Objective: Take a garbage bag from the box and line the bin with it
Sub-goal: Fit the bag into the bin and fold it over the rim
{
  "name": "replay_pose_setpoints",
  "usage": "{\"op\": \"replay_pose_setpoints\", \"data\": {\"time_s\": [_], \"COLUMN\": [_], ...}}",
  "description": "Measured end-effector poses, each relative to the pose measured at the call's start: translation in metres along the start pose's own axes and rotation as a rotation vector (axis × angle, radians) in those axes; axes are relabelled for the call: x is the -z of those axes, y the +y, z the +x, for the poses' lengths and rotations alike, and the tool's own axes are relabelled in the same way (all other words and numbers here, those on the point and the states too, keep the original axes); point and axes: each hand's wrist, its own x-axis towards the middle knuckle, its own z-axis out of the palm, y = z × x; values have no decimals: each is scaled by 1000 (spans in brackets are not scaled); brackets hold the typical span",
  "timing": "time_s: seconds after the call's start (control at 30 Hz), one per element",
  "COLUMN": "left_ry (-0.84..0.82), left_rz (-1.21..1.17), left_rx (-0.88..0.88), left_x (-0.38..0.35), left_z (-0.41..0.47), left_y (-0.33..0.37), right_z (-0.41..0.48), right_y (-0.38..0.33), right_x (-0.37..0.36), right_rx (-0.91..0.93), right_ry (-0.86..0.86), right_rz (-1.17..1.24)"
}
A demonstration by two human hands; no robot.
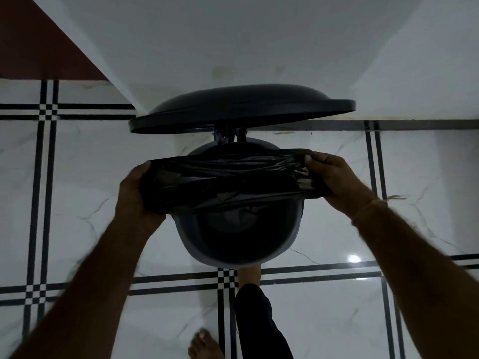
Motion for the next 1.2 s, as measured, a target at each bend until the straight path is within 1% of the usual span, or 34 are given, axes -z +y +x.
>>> {"op": "replay_pose_setpoints", "data": {"time_s": [0.07, 0.1, 0.17, 0.27, 0.33, 0.4, 0.47, 0.53, 0.6, 0.67, 0.73, 0.83, 0.97, 1.1, 1.2], "left_ry": [-2, 5, 1, -7, 7, 24, 44, 48, 32, -7, -23, -29, 4, 67, 107], "left_rz": [-45, -54, -63, -62, -86, -85, -87, -84, -63, -23, 22, 76, 98, 130, 179], "left_rx": [38, 53, 74, 97, 104, 114, 115, 111, 112, 121, 128, 111, 113, 179, 271], "left_x": [3, 4, 4, 7, 9, 12, 15, 18, 18, 14, 8, -5, -16, -12, -2], "left_z": [3, 3, 3, 3, 2, 3, 3, 5, 6, 4, 3, 6, 21, 42, 52], "left_y": [0, 0, 0, -2, -2, 0, 2, 3, 3, 3, 3, 9, 16, 14, 2], "right_z": [-2, -4, -6, -8, -10, -13, -17, -20, -19, -15, -11, -1, 29, 54, 56], "right_y": [-4, -6, -7, -8, -13, -17, -19, -18, -17, -16, -19, -30, -39, -22, 3], "right_x": [6, 8, 10, 9, 9, 9, 8, 5, -1, -6, -12, -26, -34, -31, -30], "right_rx": [-77, -91, -90, -68, -107, -165, -199, -184, -140, -120, -119, -133, -170, -249, -317], "right_ry": [-112, -141, -129, -123, -186, -287, -333, -275, -119, 40, 134, 214, 334, 407, 392], "right_rz": [-57, -83, -104, -17, 26, 17, -7, -30, -40, 0, 69, 134, 186, 81, -36]}}
